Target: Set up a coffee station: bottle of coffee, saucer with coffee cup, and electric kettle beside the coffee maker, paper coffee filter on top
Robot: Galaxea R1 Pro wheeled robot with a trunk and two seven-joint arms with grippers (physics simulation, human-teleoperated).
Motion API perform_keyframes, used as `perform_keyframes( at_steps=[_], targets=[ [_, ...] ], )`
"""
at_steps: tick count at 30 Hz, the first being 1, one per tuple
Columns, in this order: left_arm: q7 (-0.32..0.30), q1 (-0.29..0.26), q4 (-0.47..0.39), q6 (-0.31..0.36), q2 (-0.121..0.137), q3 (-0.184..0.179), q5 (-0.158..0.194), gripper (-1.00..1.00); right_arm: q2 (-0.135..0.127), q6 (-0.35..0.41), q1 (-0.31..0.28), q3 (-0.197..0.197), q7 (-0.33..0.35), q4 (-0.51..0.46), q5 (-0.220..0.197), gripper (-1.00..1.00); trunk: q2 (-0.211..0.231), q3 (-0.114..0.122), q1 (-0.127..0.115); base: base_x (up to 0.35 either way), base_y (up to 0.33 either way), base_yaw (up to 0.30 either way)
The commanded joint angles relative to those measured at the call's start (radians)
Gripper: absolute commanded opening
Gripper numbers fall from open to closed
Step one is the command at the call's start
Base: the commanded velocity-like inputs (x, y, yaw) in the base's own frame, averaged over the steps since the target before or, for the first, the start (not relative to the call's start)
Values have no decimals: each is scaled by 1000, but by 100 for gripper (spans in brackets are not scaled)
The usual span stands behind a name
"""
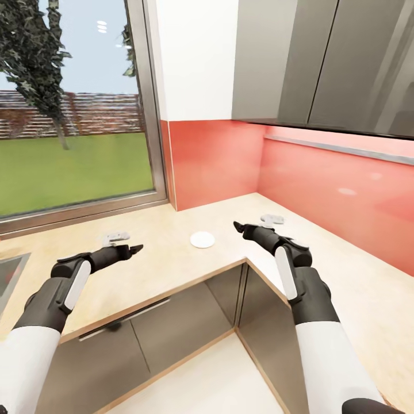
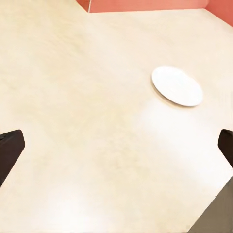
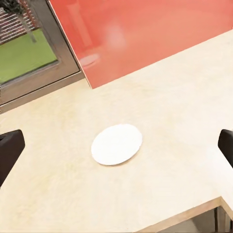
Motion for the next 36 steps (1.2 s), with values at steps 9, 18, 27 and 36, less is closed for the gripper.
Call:
perform_keyframes(
  at_steps=[9,18,27,36],
  targets=[
    [-3,0,12,8,-2,4,5,100,2,9,6,-2,26,1,-1,100,-2,-2,1,332,0,0],
    [-3,2,13,6,-3,4,5,100,3,10,13,3,26,3,-1,100,-2,-2,1,223,0,0],
    [-5,2,55,6,-8,4,8,100,9,10,17,6,26,66,-1,100,-2,-2,1,86,0,-131],
    [-6,2,75,3,-9,4,12,100,27,10,17,7,27,135,-1,100,-2,-2,1,131,0,-12]
  ],
)
